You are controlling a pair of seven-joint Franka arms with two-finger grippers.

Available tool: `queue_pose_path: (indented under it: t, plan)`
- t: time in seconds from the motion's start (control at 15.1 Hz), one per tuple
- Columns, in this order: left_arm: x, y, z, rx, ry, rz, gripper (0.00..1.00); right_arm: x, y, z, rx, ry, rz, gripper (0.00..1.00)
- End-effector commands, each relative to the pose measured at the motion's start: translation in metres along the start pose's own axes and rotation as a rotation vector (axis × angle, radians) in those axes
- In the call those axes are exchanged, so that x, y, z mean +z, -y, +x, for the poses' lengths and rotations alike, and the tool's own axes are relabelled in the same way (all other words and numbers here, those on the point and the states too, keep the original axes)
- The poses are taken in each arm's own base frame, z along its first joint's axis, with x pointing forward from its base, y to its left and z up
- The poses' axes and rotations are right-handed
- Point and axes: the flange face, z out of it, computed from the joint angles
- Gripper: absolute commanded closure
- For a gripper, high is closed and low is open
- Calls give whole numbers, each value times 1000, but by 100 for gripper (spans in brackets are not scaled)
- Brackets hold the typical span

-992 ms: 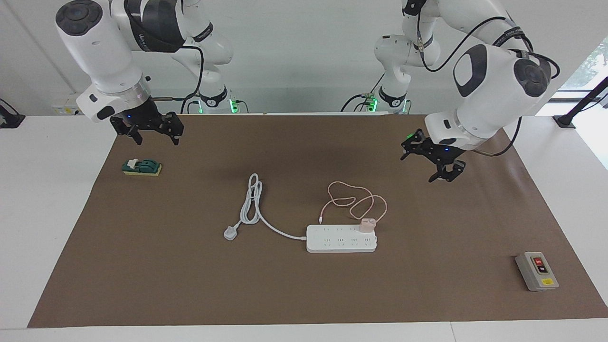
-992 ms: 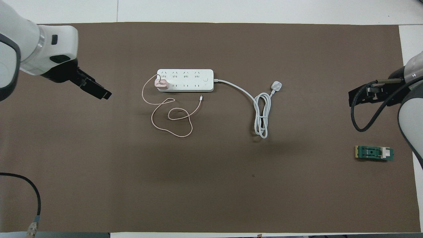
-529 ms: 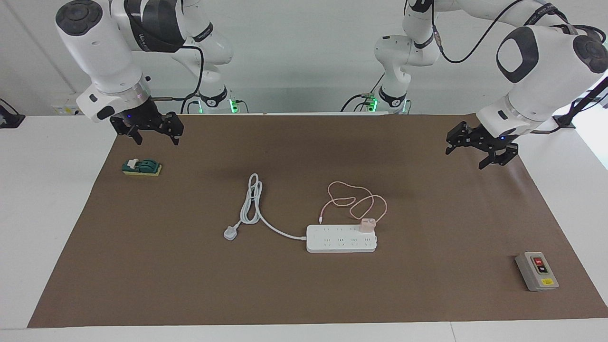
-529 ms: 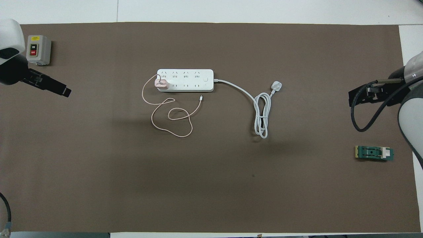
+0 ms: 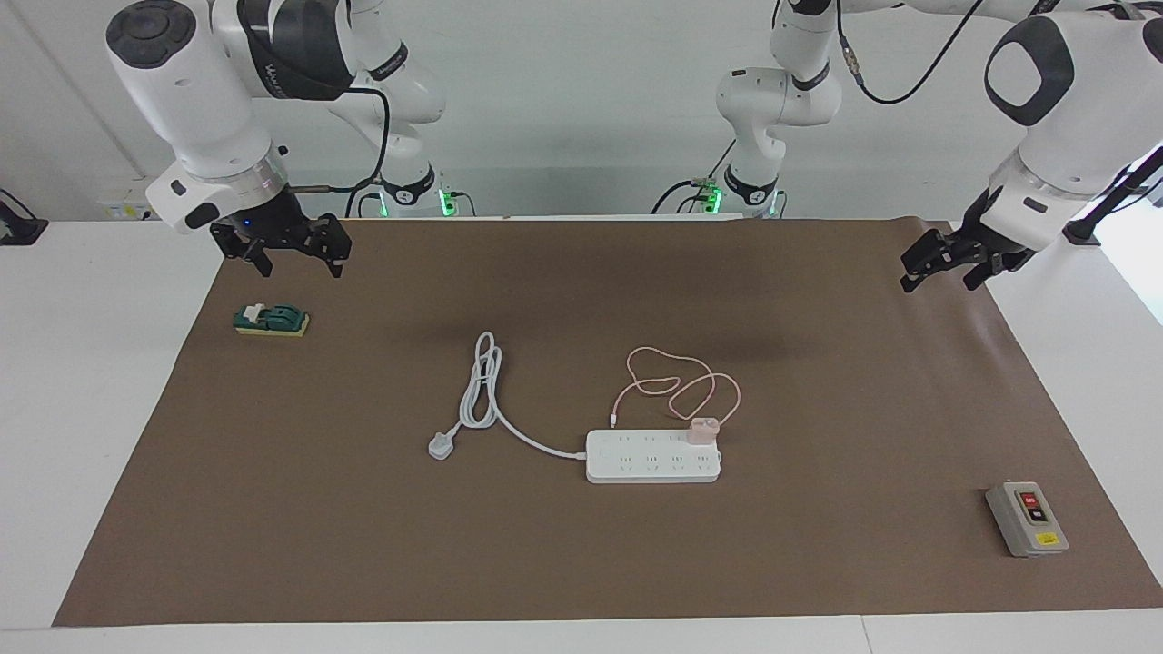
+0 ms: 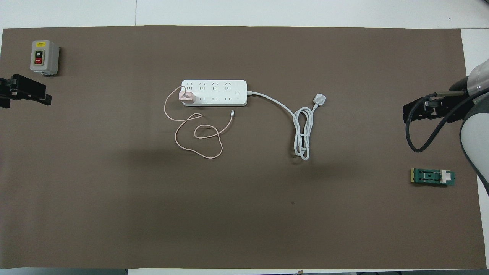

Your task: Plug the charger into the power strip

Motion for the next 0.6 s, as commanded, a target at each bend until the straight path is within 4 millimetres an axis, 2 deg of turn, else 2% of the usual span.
queue_pose_path:
  t: [0.0, 0.26, 0.33, 0.4, 0.46, 0.53]
  plan:
    - [0, 6, -23, -29, 42, 4, 0, -1, -1, -8, 14, 1, 16, 0]
    - [-8, 7, -36, -86, 66, 0, 0, -1, -2, -8, 15, 1, 17, 0]
    - [-17, 13, -48, -99, 65, -5, 0, -1, -2, -8, 15, 1, 17, 0]
    - [-20, 29, -63, -118, 61, -17, 0, -1, -2, -8, 15, 1, 17, 0]
    - [-23, 36, -82, -124, 57, -28, 0, -1, -2, -8, 15, 1, 17, 0]
    - [-20, 37, -87, -126, 66, -31, 0, -1, -2, -8, 15, 3, 17, 0]
